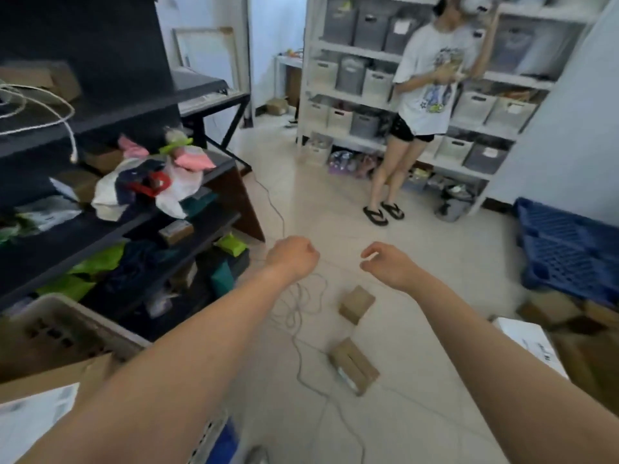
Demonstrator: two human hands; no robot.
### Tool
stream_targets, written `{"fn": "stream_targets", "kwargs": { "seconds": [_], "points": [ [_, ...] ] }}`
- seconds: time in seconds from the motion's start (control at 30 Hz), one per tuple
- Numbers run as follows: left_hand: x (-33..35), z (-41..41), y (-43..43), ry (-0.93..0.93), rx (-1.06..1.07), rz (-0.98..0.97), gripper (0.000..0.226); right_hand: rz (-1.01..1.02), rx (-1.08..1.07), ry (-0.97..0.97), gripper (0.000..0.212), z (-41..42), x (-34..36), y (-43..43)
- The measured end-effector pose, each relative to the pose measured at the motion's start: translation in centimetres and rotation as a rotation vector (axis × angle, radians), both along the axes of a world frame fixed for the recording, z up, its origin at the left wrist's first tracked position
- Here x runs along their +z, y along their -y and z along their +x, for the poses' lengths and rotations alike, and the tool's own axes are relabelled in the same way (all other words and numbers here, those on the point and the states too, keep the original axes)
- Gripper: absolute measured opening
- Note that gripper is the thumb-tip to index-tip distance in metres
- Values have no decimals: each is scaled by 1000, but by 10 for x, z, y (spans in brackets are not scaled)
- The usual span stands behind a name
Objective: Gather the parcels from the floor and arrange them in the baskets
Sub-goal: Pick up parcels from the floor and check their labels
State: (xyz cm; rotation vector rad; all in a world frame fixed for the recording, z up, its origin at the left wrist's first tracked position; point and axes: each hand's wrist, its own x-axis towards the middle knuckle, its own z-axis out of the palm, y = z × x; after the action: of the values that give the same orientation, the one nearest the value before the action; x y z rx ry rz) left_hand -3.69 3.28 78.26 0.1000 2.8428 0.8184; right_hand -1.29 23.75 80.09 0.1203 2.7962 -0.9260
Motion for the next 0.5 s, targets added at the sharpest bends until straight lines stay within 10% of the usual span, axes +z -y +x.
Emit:
{"fn": "stream_targets", "kwargs": {
  "seconds": [0.5],
  "points": [
    [-159, -283, -158, 164, -256, -92, 30, 57, -275, 263, 33, -244, -151, -139]
  ]
}}
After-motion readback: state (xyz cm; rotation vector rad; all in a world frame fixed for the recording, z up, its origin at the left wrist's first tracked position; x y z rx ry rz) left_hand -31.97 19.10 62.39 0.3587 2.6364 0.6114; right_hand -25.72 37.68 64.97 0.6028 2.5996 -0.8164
